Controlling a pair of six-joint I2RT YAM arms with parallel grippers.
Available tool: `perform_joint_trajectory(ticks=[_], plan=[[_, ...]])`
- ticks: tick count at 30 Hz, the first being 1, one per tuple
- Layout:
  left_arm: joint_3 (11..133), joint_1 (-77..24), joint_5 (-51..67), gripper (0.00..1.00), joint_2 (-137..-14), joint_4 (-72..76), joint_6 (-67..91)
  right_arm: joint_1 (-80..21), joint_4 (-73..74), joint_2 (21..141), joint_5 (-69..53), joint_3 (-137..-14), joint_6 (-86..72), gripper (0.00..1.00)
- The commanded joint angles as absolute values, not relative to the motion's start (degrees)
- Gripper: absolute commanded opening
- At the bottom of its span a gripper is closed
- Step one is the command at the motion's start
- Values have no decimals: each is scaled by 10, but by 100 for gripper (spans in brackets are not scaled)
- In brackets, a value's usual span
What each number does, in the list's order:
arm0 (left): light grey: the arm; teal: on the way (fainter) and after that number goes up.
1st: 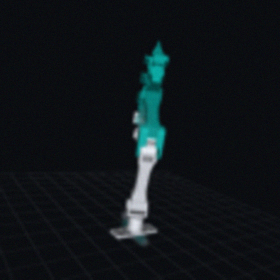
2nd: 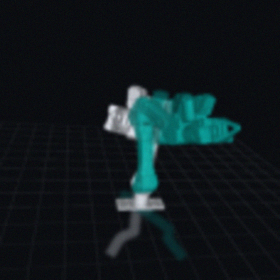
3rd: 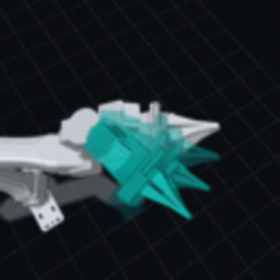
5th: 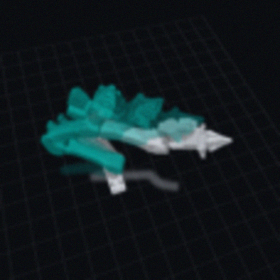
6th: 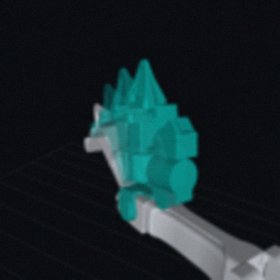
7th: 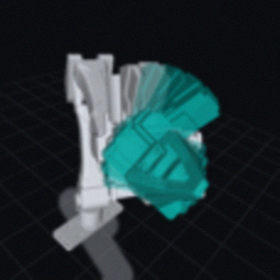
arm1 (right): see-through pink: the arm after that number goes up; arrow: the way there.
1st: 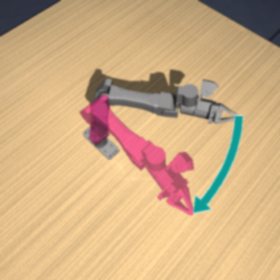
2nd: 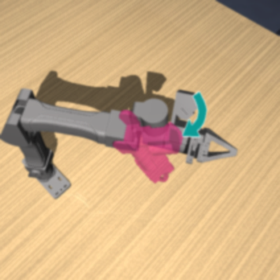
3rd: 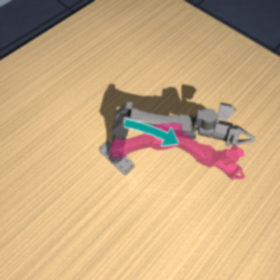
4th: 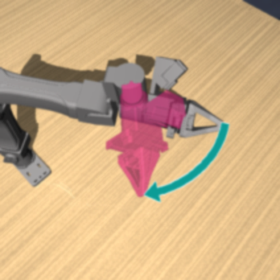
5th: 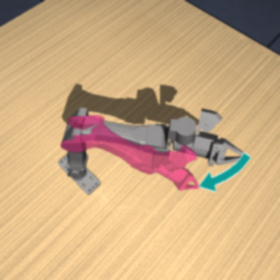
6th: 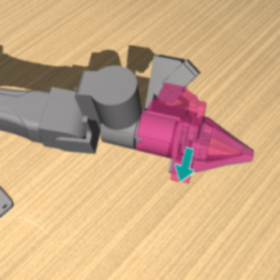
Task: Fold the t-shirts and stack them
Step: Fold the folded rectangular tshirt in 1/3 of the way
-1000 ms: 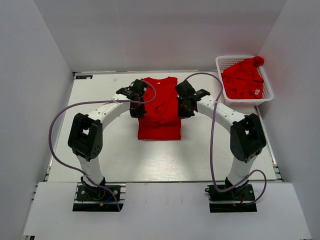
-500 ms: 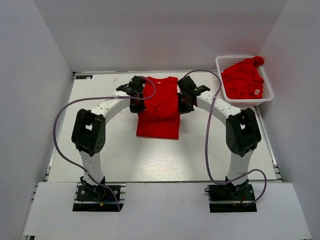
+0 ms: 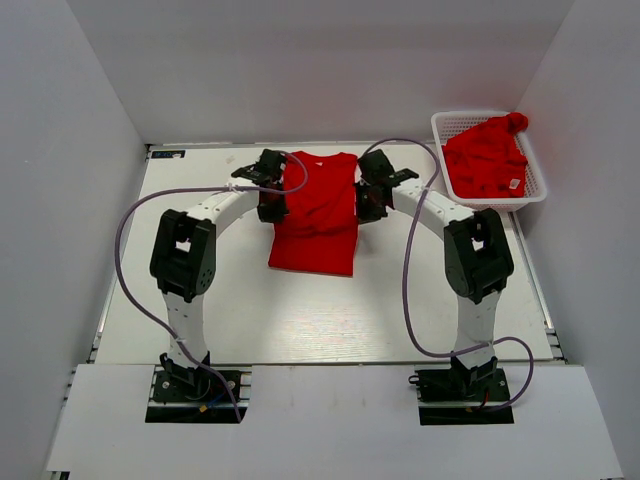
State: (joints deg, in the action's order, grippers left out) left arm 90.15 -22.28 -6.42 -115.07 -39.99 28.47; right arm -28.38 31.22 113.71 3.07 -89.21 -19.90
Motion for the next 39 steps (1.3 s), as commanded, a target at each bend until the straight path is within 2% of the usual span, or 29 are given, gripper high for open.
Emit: perform_joint_trajectory(ticks=[1, 2, 3, 4, 5, 6, 8, 9, 11, 12, 18, 24, 28, 32, 39], plan=[[924, -213, -52, 3, -1143, -382, 279, -273, 285, 1147, 19, -924, -170, 2], [924, -213, -52, 16, -1150, -382, 279, -272, 287, 1151, 13, -925, -168, 6], [930, -207, -52, 23, -1150, -388, 279, -270, 287, 1152, 11, -930, -163, 12], [930, -207, -52, 26, -1150, -388, 284, -271, 284, 1154, 9, -933, -156, 18], [935, -200, -52, 34, -1150, -388, 284, -270, 281, 1159, 6, -939, -152, 20], [935, -200, -52, 61, -1150, -388, 284, -269, 282, 1161, 5, -941, -145, 25], [940, -195, -58, 83, -1138, -394, 293, -268, 289, 1158, 6, -957, -135, 38], [940, -190, -63, 100, -1123, -394, 293, -271, 289, 1158, 6, -957, -126, 54], [940, -190, -80, 100, -1105, -394, 293, -269, 294, 1144, -14, -967, -117, 69], [940, -185, -85, 100, -1097, -399, 293, -269, 294, 1133, -14, -967, -117, 90], [890, -179, -95, 100, -1008, -423, 293, -288, 300, 1069, -76, -909, -79, 90], [710, -179, -47, 100, -881, -399, 316, -353, 279, 1060, -141, -857, -54, 90], [594, -185, -1, 100, -806, -345, 316, -387, 270, 1102, -156, -892, -64, 90], [572, -185, 22, 100, -766, -324, 316, -408, 236, 1139, -140, -918, -96, 90], [560, -179, -5, 100, -734, -366, 306, -415, 210, 1193, -139, -963, -114, 90]])
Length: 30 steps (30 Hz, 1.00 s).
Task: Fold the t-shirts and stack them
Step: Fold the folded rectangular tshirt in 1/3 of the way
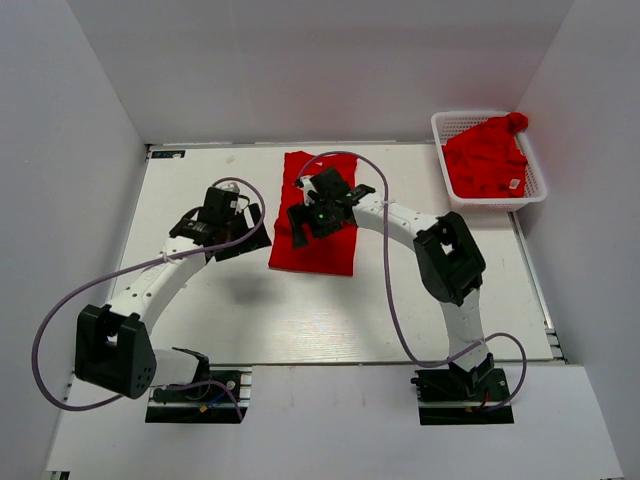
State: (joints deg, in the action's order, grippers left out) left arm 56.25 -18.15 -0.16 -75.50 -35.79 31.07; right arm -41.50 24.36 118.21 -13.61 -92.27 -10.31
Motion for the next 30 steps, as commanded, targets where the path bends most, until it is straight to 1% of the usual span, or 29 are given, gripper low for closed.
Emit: perform_joint_trajectory(ticks=[1, 9, 19, 20, 21, 27, 30], plan=[[553, -179, -5, 100, -729, -366, 306, -416, 210, 1198, -136, -969, -117, 90], [527, -179, 0, 100, -718, -384, 294, -413, 199, 1244, -104, -1001, -125, 90], [527, -179, -11, 100, -718, -401, 284, -407, 187, 1268, -3, -1027, -128, 90], [527, -179, -11, 100, -713, -401, 284, -404, 187, 1276, 28, -1042, -127, 90], [522, -179, -16, 100, -713, -401, 284, -405, 185, 1283, 29, -1048, -126, 90], [522, -179, -21, 100, -713, -411, 284, -382, 180, 1318, 136, -1129, -145, 90], [522, -179, -26, 100, -708, -417, 284, -367, 180, 1335, 152, -1166, -151, 90]])
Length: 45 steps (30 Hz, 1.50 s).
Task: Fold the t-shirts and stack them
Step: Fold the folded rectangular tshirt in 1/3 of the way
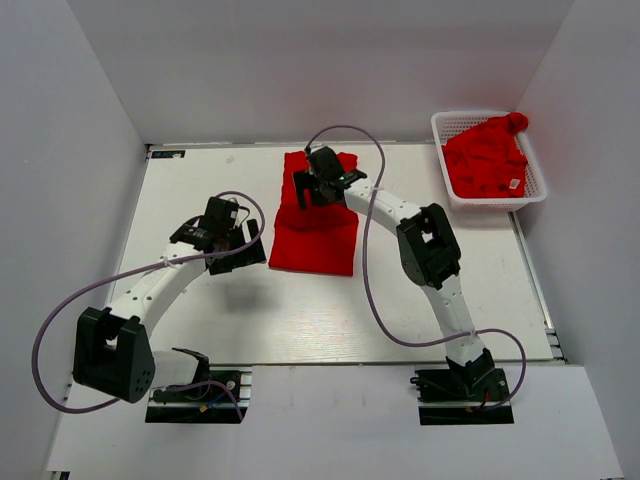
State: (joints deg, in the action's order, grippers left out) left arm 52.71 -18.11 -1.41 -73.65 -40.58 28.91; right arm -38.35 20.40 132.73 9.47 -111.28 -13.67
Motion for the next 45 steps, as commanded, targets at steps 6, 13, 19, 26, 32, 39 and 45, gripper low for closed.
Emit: perform_joint_trajectory(ticks=[6, 13, 19, 26, 32, 39, 45], plan=[[522, -179, -26, 100, -708, -423, 284, -372, 222, 1299, 108, -1168, -80, 90], [517, -179, -20, 100, -702, -423, 284, -402, 265, 1187, -85, -1029, -48, 90], [517, -179, -20, 100, -691, -433, 284, -453, 265, 1188, -140, -978, -41, 90], [512, -179, -25, 100, -679, -444, 284, -458, 247, 1240, -108, -1011, -68, 90], [512, -179, -25, 100, -679, -450, 284, -455, 222, 1273, -35, -1049, -76, 90], [517, -179, -31, 100, -685, -456, 284, -419, 184, 1303, 90, -1079, -130, 90], [530, -179, -31, 100, -695, -456, 272, -396, 159, 1295, 36, -1088, -145, 90]])
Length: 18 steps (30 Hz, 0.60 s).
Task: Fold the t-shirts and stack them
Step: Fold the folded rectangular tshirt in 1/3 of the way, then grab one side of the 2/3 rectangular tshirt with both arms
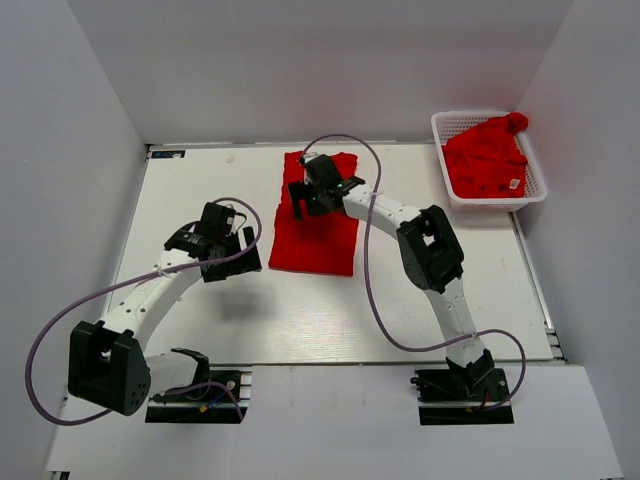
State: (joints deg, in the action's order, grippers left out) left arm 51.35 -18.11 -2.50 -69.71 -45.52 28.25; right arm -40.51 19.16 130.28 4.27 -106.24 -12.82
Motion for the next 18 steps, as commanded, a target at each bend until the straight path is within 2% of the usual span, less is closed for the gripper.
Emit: perform_joint_trajectory(ticks=[1, 6, 18], plan=[[530, -179, -31, 100, -701, -456, 266, -396, 161, 1282, 40, -1080, -142, 90], [548, -179, -6, 100, -733, -433, 259, -392, 175, 1227, 57, -1045, -134, 90], [554, -185, 13, 100, -854, -312, 253, -388, 194, 956, 115, -702, -271, 90]])
